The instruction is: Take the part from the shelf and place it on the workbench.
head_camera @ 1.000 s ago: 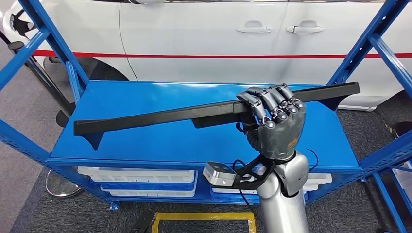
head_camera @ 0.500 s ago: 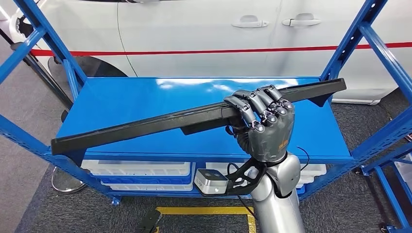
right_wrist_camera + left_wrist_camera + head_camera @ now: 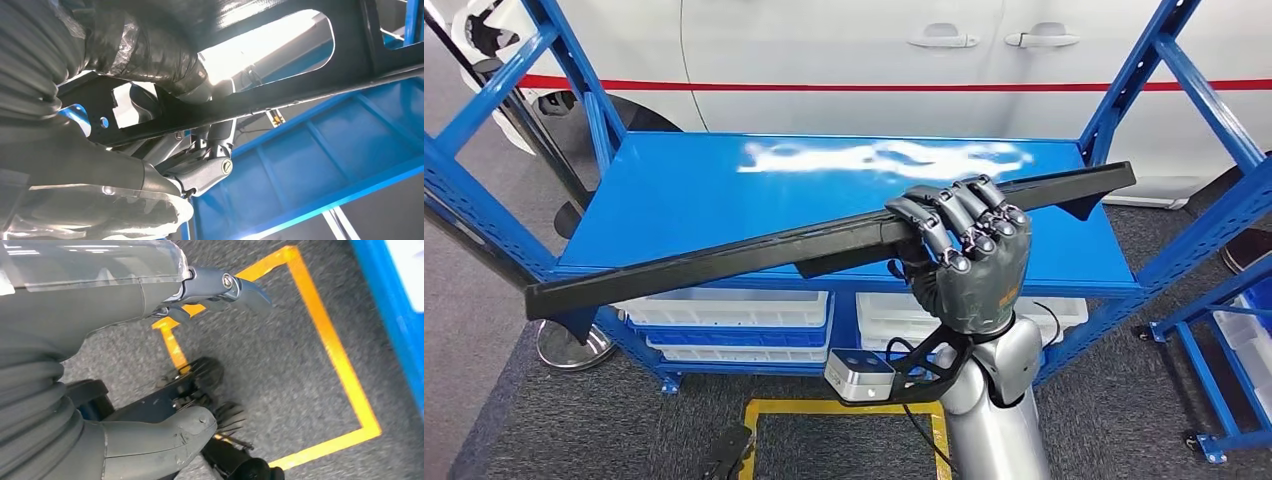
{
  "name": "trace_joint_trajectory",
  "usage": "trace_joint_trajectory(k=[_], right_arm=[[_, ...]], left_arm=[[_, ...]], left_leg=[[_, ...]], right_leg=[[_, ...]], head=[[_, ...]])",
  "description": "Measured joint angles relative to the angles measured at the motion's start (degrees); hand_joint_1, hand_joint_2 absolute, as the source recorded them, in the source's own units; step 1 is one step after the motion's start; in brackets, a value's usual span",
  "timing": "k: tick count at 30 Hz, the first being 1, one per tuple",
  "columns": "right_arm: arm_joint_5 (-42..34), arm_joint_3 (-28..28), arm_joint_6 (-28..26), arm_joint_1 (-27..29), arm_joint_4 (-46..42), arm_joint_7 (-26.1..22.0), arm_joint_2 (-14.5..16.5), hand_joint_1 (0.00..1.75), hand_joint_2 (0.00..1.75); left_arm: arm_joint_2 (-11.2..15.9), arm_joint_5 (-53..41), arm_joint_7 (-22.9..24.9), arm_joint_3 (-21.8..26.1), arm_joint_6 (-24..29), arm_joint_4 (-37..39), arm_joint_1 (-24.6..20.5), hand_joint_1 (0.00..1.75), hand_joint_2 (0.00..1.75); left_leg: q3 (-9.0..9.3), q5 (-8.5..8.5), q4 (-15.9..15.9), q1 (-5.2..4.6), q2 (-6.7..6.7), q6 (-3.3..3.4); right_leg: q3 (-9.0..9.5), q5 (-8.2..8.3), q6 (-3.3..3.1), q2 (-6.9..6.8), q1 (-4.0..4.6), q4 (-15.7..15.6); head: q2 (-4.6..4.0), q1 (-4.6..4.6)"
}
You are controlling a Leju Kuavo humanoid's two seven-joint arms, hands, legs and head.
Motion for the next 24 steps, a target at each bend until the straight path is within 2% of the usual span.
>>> trace_joint_trajectory(k=[1,2,4,5,6,8,9,10,11,13,14,15,16,17,18,19,20,21,22,23,24], right_arm=[[0.0,0.0,0.0,0.0,0.0,0.0,0.0,1.75,1.75],[0.0,0.0,0.0,0.0,0.0,0.0,0.0,1.75,1.75],[0.0,0.0,0.0,0.0,0.0,0.0,0.0,1.75,1.75],[0.0,0.0,0.0,0.1,0.0,0.0,0.0,1.75,1.75],[0.0,0.0,0.0,0.1,0.0,0.0,0.0,1.75,1.75],[0.0,0.0,0.0,0.1,0.0,0.0,0.0,1.75,1.75],[0.0,0.1,0.0,0.1,0.0,0.0,0.0,1.75,1.75],[0.0,0.1,0.0,0.1,0.0,0.0,0.1,1.75,1.75],[0.0,0.1,0.0,0.1,0.0,0.0,0.1,1.75,1.75],[0.0,0.1,0.0,0.1,0.0,0.0,0.1,1.75,1.75],[0.0,0.1,0.0,0.1,0.0,0.0,0.1,1.75,1.75],[0.0,0.1,0.0,0.1,0.0,0.0,0.1,1.75,1.75],[0.1,0.1,0.0,0.1,0.0,0.0,0.1,1.75,1.75],[0.1,0.1,0.0,0.1,0.0,0.0,0.1,1.75,1.75],[0.1,0.1,0.0,0.1,0.0,0.0,0.1,1.75,1.75],[0.1,0.1,0.0,0.1,0.0,0.0,0.1,1.75,1.75],[0.1,0.1,0.0,0.1,0.0,0.0,0.1,1.75,1.75],[0.1,0.1,0.0,0.1,0.0,0.0,0.1,1.75,1.75],[0.2,0.1,0.0,0.1,0.0,0.0,0.1,1.75,1.75],[0.2,0.1,0.0,0.1,0.0,0.0,0.1,1.75,1.75],[0.2,0.1,0.0,0.1,0.0,0.0,0.1,1.75,1.75]], left_arm=[[0.0,0.0,0.0,0.0,0.0,0.0,0.0,0.00,1.75],[0.0,0.0,0.0,0.0,0.0,0.0,0.0,0.00,1.75],[0.0,0.0,0.0,0.0,0.0,0.0,0.0,0.00,1.75],[0.0,0.0,0.0,0.0,0.0,0.0,0.0,0.00,1.75],[0.0,0.0,0.0,0.0,0.0,0.0,0.0,0.00,1.75],[0.0,0.0,0.0,0.0,0.0,0.0,0.0,0.00,1.75],[0.0,0.0,0.1,0.0,0.0,0.0,0.0,0.00,1.75],[0.0,0.0,0.1,0.0,0.0,0.0,0.1,0.00,1.75],[0.0,0.0,0.1,0.0,0.0,0.0,0.2,0.00,1.75],[0.0,0.0,0.1,0.0,0.0,0.0,0.2,0.00,1.75],[0.0,0.0,0.1,0.0,0.0,0.0,0.2,0.00,1.75],[0.0,0.0,0.1,0.0,0.0,0.0,0.2,0.00,1.75],[0.1,0.0,0.1,0.0,0.0,0.0,0.2,0.00,1.75],[0.1,0.0,0.1,0.0,0.0,0.0,0.2,0.00,1.75],[0.1,0.0,0.1,0.0,0.0,0.0,0.1,0.00,1.75],[0.1,0.0,0.1,0.0,0.0,0.0,0.0,0.00,1.75],[0.1,0.0,0.1,0.0,0.0,0.0,-0.1,0.00,1.75],[0.1,0.0,0.1,0.0,0.1,0.0,-0.2,0.00,1.75],[0.2,0.0,0.1,0.0,0.1,0.0,-0.3,0.00,1.75],[0.2,0.0,0.1,0.0,0.1,0.0,-0.3,0.00,1.75],[0.2,0.0,0.1,0.0,0.1,0.0,-0.3,0.00,1.75]], left_leg=[[-0.97,0.59,0.2,0.01,0.03,-0.14],[-1.91,1.13,0.5,0.03,0.03,-0.34],[-3.44,1.99,1.2,-0.01,-0.05,-0.87],[-3.87,2.33,1.6,-0.05,-0.08,-1.19],[-4.10,2.70,1.8,-0.07,-0.11,-1.54],[-4.26,3.41,1.9,0.11,-0.18,-2.24],[-4.55,3.04,2.2,0.26,-0.25,-2.58],[-5.03,1.63,3.2,0.39,-0.31,-2.90],[-5.74,-0.83,5.3,0.51,-0.35,-3.17],[-7.30,-6.83,12.0,0.65,-0.35,-3.51],[-7.63,-8.53,15.1,0.70,-0.35,-3.55],[-7.25,-8.82,16.9,0.69,-0.36,-3.50],[-5.93,-7.91,16.8,0.67,-0.36,-3.36],[-3.69,-6.56,15.0,0.62,-0.36,-3.18],[-0.65,-5.84,11.6,0.52,-0.36,-2.93],[2.51,-5.95,7.5,0.33,-0.37,-2.67],[4.69,-6.36,4.3,0.12,-0.38,-2.39],[5.98,-6.96,2.0,-0.14,-0.40,-2.08],[6.26,-6.96,1.0,-0.36,-0.41,-1.74],[5.96,-6.22,0.7,-0.36,-0.39,-1.35],[5.82,-5.39,0.2,-0.30,-0.27,-1.00]], right_leg=[[1.64,0.77,0.04,-0.01,-0.06,-0.5],[4.45,1.73,0.04,-0.02,-0.15,-3.2],[10.51,1.70,-0.29,0.07,-0.08,-10.5],[12.37,1.29,-0.59,0.16,0.01,-13.2],[13.05,0.86,-0.99,0.26,0.21,-14.4],[12.58,1.50,-1.92,0.27,0.37,-14.7],[12.28,2.02,-2.41,0.13,0.37,-14.8],[11.81,2.67,-2.83,0.00,0.30,-14.9],[11.13,3.41,-3.18,-0.12,0.23,-15.1],[9.27,4.93,-3.47,-0.18,0.32,-15.0],[8.21,5.71,-3.51,-0.19,0.39,-15.0],[7.11,6.49,-3.48,-0.21,0.45,-14.9],[6.05,7.23,-3.42,-0.22,0.48,-14.8],[5.06,7.96,-3.34,-0.23,0.49,-14.7],[4.25,8.67,-3.24,-0.23,0.49,-14.7],[3.64,9.32,-3.03,-0.24,0.51,-14.6],[3.36,9.97,-2.76,-0.30,0.48,-14.7],[3.30,10.58,-2.41,-0.38,0.40,-14.9],[3.39,11.20,-2.02,-0.46,0.30,-15.3],[3.54,11.81,-1.62,-0.50,0.25,-15.7],[3.47,11.72,-1.31,-0.44,0.17,-15.8]], head=[[0.00,0.00],[0.00,0.00],[0.00,-0.07],[0.00,-0.07],[0.00,-0.10],[0.00,-0.04],[0.00,-0.06],[0.00,-0.07],[0.00,-0.10],[0.00,-0.15],[0.00,-0.15],[0.00,-0.15],[0.00,-0.16],[0.00,-0.16],[0.00,-0.16],[0.00,-0.16],[0.00,-0.15],[0.00,-0.15],[0.00,-0.15],[0.00,-0.14],[0.00,-0.14]])
